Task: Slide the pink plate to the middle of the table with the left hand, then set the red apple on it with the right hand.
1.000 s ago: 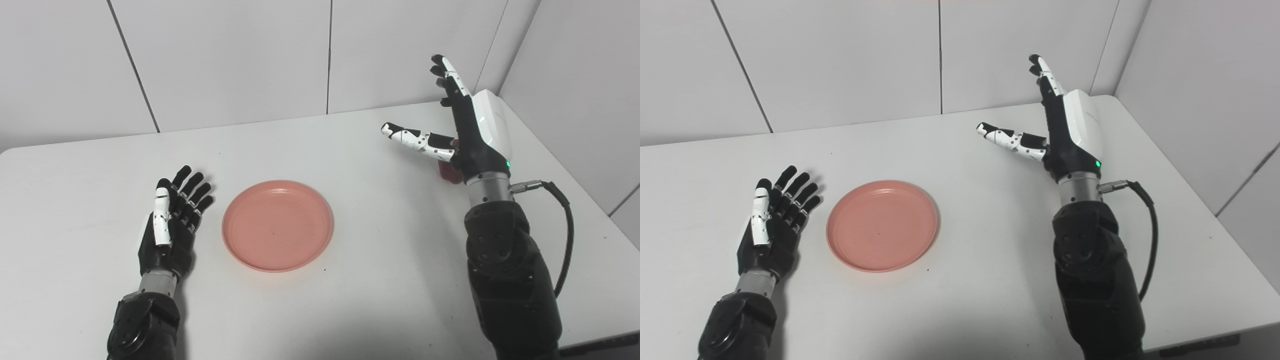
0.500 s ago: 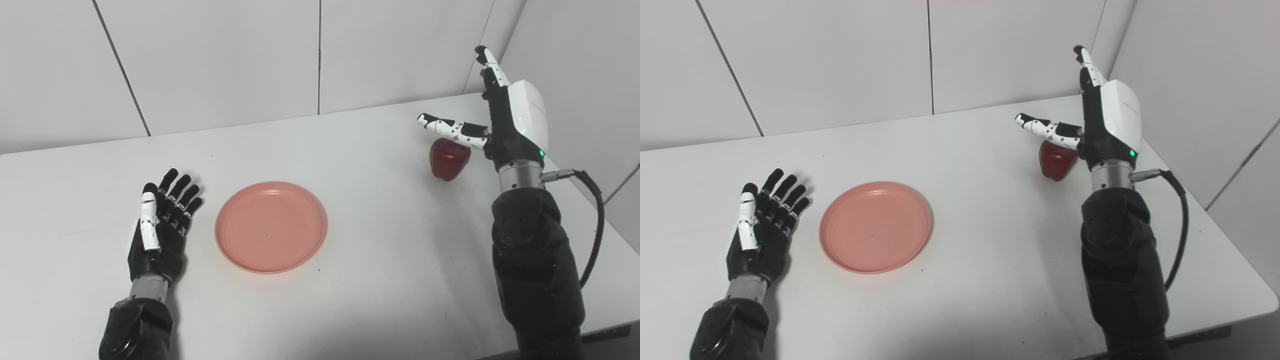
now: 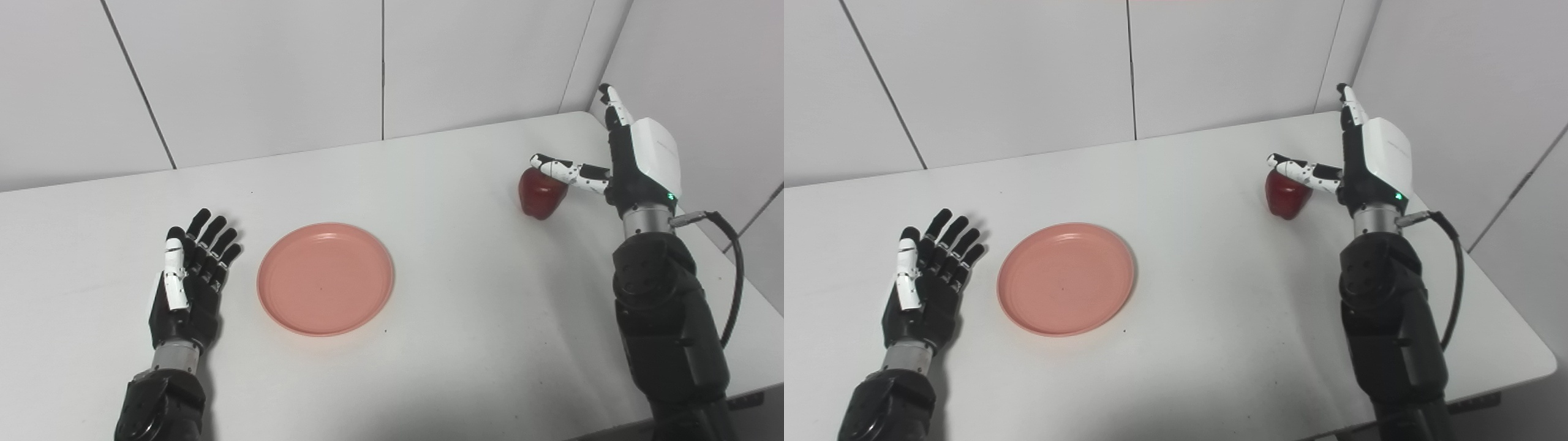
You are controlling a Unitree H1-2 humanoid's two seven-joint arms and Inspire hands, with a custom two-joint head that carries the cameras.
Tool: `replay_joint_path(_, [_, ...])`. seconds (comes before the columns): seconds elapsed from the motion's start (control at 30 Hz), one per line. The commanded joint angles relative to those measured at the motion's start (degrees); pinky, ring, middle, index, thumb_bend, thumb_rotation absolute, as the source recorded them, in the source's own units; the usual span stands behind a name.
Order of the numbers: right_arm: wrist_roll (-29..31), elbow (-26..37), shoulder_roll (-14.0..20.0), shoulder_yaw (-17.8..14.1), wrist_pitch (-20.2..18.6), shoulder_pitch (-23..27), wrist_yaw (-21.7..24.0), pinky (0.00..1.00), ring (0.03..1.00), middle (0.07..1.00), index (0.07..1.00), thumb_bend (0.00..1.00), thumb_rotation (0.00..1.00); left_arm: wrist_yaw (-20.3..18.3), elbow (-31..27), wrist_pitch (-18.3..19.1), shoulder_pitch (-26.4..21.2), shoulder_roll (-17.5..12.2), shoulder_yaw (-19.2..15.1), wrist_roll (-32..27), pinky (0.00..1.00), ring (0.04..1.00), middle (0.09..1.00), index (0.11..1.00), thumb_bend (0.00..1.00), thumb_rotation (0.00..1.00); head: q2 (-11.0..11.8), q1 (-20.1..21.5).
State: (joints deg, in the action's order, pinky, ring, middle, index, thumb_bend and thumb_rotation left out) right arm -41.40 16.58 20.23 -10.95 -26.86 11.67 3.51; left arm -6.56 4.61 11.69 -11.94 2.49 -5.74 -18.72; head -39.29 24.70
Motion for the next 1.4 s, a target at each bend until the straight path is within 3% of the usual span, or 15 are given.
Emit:
replay_joint_path(0.0, [0.5,-0.24,1.87,-0.35,1.75,1.45,-2.19,0.73,0.864,0.923,0.943,1.0,0.54,-0.07,1.03,0.27,0.13,-0.43,-0.33,-0.29,0.89,0.883,0.893,0.875,0.42,1.0,0.01,-0.15])
replay_joint_path(0.23, [0.7,-4.67,2.58,0.57,0.86,1.74,-2.89,0.72,0.847,0.909,0.942,1.0,0.58,0.19,0.37,1.08,0.29,-0.34,-0.44,-0.39,0.89,0.88,0.892,0.873,0.42,1.0,-0.12,-0.26])
replay_joint_path(1.07, [5.38,-12.38,3.46,3.92,0.8,4.11,-3.3,0.75,0.87,0.92,0.945,1.0,0.53,0.47,-0.57,2.25,0.8,-0.32,-0.29,-0.22,0.88,0.876,0.886,0.866,0.42,1.0,-0.43,-0.59])
replay_joint_path(1.37, [6.59,-14.58,4.02,4.91,1.18,5.27,-3.39,0.75,0.868,0.92,0.944,1.0,0.47,0.12,-0.49,2.11,1.0,-0.47,-0.41,-0.55,0.89,0.877,0.889,0.87,0.43,1.0,-0.59,-0.61])
